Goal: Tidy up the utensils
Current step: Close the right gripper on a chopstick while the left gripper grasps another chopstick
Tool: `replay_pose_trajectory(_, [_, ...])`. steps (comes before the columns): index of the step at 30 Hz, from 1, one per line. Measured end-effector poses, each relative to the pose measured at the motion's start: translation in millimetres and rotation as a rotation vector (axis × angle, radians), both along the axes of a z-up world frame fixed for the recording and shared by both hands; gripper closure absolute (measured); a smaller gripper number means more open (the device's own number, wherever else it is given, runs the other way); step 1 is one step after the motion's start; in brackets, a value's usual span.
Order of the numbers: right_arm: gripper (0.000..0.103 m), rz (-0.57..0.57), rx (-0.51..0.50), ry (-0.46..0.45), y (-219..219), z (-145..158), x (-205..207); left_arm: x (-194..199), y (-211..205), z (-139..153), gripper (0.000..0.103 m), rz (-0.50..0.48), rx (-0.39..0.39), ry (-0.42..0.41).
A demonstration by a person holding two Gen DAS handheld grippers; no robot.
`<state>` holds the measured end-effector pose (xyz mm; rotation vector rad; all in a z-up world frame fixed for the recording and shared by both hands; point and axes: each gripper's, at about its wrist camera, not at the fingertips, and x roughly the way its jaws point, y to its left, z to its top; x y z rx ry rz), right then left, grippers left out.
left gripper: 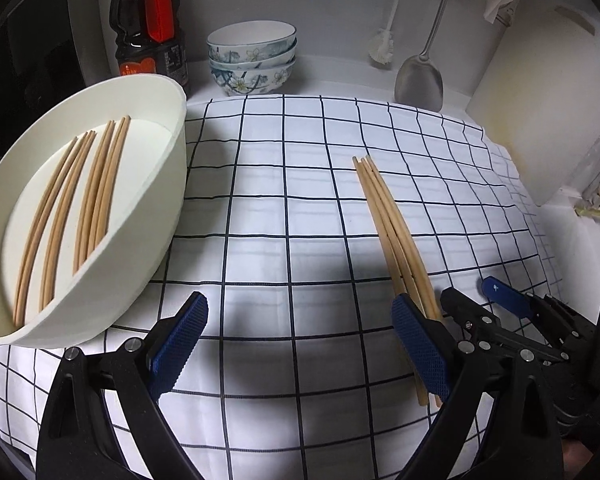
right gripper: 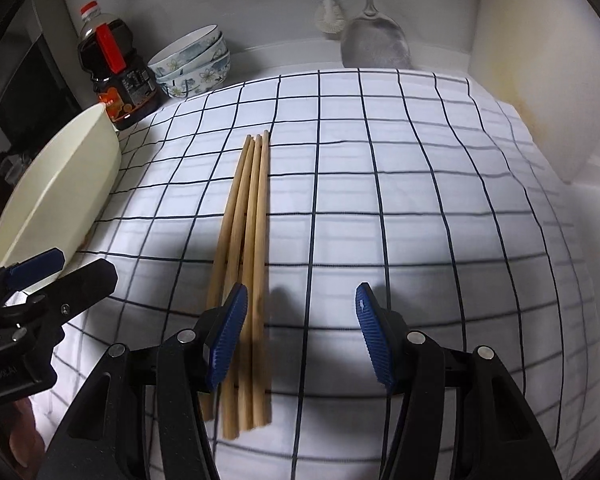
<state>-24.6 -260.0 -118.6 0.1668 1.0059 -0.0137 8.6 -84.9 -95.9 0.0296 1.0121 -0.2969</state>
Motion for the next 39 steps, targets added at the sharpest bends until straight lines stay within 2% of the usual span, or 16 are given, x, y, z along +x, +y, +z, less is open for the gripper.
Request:
replay_pose_trajectory(10, [0.049,0.040,-0.034,-0.006,3.3,-10.7,8.2,9.6,-8.8,-16.5,0.012,0.006,0.009,0.015])
replay_pose_trajectory(14, [0.049,0.077,-0.086,-0.004,11.8,-13.0,9.3,10.6,-10.0,-18.3,0.012,0.010,0.006,0.016])
replay_pose_trajectory(16, [0.054,0.101,-0.113,-0.016,16.3,-13.0,8.8,11.4,-10.8,-18.7,0.012,0.010,0.008,0.016])
replay_pose_trajectory(19, [0.068,0.114,-0.107,-0.027,15.9,-11.8,10.2,12.3,-12.5,-19.8,0.012,0.010,0.008,0.016])
replay_pose_trajectory(21, [0.085,0.120,-0.115,-0.033,14.4,-11.4,11.6,13.0,-14.9,-20.7,0.012,0.009,0.004,0.019])
replay_pose_trajectory(23, [0.094,0.111,-0.119,-0.034,10.7,-11.4,12.5,13.0,-18.4,-21.9,0.012,0.003,0.006,0.018])
replay_pose_trajectory(34, [0.097,0.026,-0.093,-0.030,-21.4,-12.9,3.0,14.1,-41.7,-34.1,0.012,-0.034,0.021,0.036])
replay_pose_trajectory(39, [0.097,0.012,-0.094,-0.031,-28.7,-13.2,-1.2,11.8,-50.4,-41.2,0.012,-0.044,0.051,0.044])
